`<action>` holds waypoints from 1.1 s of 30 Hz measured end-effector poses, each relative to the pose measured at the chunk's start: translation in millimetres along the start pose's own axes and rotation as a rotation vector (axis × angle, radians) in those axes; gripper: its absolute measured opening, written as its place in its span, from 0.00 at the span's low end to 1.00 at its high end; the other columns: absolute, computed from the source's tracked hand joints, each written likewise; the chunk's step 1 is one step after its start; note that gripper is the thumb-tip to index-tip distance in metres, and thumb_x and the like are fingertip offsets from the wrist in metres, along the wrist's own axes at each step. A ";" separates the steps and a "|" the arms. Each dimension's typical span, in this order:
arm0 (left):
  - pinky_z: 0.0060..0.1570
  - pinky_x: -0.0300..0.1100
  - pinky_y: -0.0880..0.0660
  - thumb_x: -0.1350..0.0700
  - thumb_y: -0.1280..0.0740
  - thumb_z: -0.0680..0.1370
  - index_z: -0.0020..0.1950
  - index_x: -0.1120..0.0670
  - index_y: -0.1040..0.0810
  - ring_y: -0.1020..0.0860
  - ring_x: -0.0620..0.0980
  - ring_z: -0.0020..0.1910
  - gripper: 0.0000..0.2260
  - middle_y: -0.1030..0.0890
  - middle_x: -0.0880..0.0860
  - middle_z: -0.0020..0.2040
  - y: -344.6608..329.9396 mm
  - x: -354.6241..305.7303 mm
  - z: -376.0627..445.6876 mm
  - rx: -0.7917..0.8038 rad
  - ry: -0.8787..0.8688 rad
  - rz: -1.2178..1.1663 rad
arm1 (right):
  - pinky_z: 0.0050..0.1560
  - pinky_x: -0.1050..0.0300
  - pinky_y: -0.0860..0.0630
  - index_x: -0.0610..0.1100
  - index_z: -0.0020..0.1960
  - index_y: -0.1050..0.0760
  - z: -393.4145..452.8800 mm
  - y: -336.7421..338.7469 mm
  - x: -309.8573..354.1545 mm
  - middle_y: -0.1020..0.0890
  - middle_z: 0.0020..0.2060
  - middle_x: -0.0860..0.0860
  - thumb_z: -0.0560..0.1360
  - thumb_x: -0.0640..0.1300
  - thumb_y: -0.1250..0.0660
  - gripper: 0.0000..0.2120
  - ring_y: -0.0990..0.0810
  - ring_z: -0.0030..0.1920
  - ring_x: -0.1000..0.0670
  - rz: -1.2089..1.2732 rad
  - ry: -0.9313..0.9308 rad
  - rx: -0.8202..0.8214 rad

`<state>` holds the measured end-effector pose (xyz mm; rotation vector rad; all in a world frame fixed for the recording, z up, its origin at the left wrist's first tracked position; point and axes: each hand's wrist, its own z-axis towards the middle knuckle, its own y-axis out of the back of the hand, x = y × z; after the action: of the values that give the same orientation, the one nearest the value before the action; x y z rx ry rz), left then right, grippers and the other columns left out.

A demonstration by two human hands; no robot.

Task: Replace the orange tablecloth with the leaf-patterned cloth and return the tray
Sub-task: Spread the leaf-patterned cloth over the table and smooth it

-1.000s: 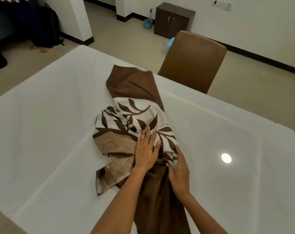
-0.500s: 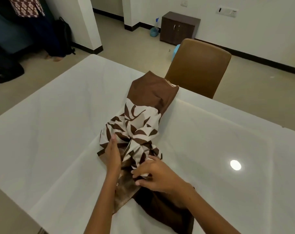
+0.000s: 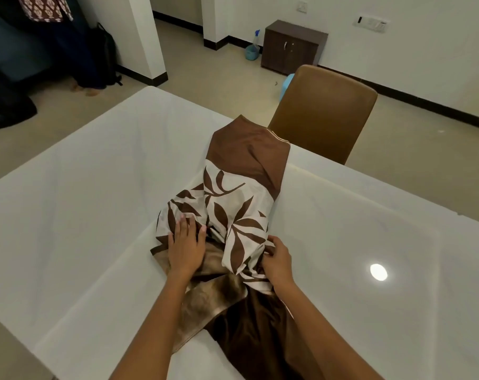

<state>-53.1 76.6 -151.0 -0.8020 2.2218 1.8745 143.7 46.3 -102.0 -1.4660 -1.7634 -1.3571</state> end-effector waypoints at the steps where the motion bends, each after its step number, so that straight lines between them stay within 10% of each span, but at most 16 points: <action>1: 0.74 0.51 0.56 0.42 0.57 0.81 0.78 0.51 0.55 0.56 0.50 0.77 0.27 0.54 0.53 0.78 -2.2 4.7 6.2 0.010 -0.009 0.036 | 0.58 0.52 0.24 0.42 0.62 0.27 1.4 -4.0 -0.5 0.19 0.54 0.45 0.75 0.34 0.37 0.16 0.21 0.55 0.46 -0.010 0.004 -0.020; 8: 0.73 0.51 0.52 0.44 0.52 0.82 0.78 0.50 0.49 0.50 0.52 0.76 0.25 0.48 0.53 0.78 -6.7 24.5 7.7 -0.110 -0.073 0.111 | 0.36 0.70 0.25 0.41 0.51 0.29 1.9 46.7 -4.9 0.19 0.34 0.47 0.68 0.31 0.27 0.16 0.20 0.35 0.56 0.108 0.062 -0.318; 13: 0.73 0.54 0.51 0.45 0.49 0.81 0.77 0.50 0.46 0.51 0.53 0.77 0.25 0.47 0.54 0.78 -8.0 33.6 13.1 -0.116 -0.071 0.132 | 0.37 0.76 0.29 0.46 0.50 0.32 -11.4 146.8 -29.9 0.19 0.38 0.42 0.68 0.31 0.27 0.19 0.21 0.33 0.63 0.141 0.136 -0.710; 16: 0.73 0.55 0.50 0.45 0.49 0.82 0.77 0.50 0.46 0.50 0.54 0.76 0.25 0.47 0.56 0.78 -7.5 34.6 14.0 -0.101 -0.067 0.130 | 0.42 0.70 0.28 0.56 0.46 0.35 -28.0 169.7 -44.5 0.20 0.40 0.45 0.70 0.32 0.30 0.22 0.21 0.39 0.49 0.132 0.166 -0.904; 22: 0.71 0.60 0.51 0.43 0.52 0.81 0.74 0.55 0.39 0.46 0.57 0.75 0.26 0.41 0.59 0.76 4.6 13.1 6.1 -0.035 -0.036 0.086 | 0.41 0.71 0.28 0.49 0.56 0.30 -62.1 122.3 -67.5 0.21 0.42 0.53 0.72 0.30 0.34 0.19 0.21 0.43 0.56 -0.144 0.378 -0.440; 28: 0.69 0.56 0.43 0.36 0.44 0.75 0.59 0.52 0.21 0.35 0.51 0.71 0.26 0.30 0.50 0.70 -6.3 -9.2 -45.5 0.157 -0.469 -0.032 | 0.56 0.62 0.28 0.48 0.68 0.34 -52.9 113.5 -91.3 0.29 0.59 0.59 0.69 0.48 0.26 0.31 0.29 0.59 0.58 -0.237 0.218 -0.152; 31: 0.64 0.55 0.35 0.54 0.29 0.74 0.46 0.53 0.18 0.26 0.54 0.64 0.04 0.20 0.53 0.60 -11.9 -2.1 -61.5 0.093 -0.517 -0.079 | 0.49 0.63 0.26 0.46 0.61 0.25 -46.8 113.0 -96.1 0.19 0.51 0.53 0.70 0.41 0.27 0.21 0.20 0.52 0.51 -0.332 0.142 -0.148; 33: 0.58 0.55 0.29 0.64 0.28 0.71 0.49 0.55 0.17 0.20 0.56 0.54 0.08 0.17 0.54 0.51 -2.7 3.2 -62.5 -0.037 -0.492 -0.102 | 0.38 0.63 0.26 0.45 0.48 0.19 -44.8 122.4 -92.6 0.17 0.39 0.50 0.69 0.38 0.27 0.09 0.18 0.40 0.49 -0.393 0.145 -0.232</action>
<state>-39.7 16.2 -140.8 -0.3900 1.8139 1.8243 275.7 -43.1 -114.3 -1.1287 -1.9166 -1.8694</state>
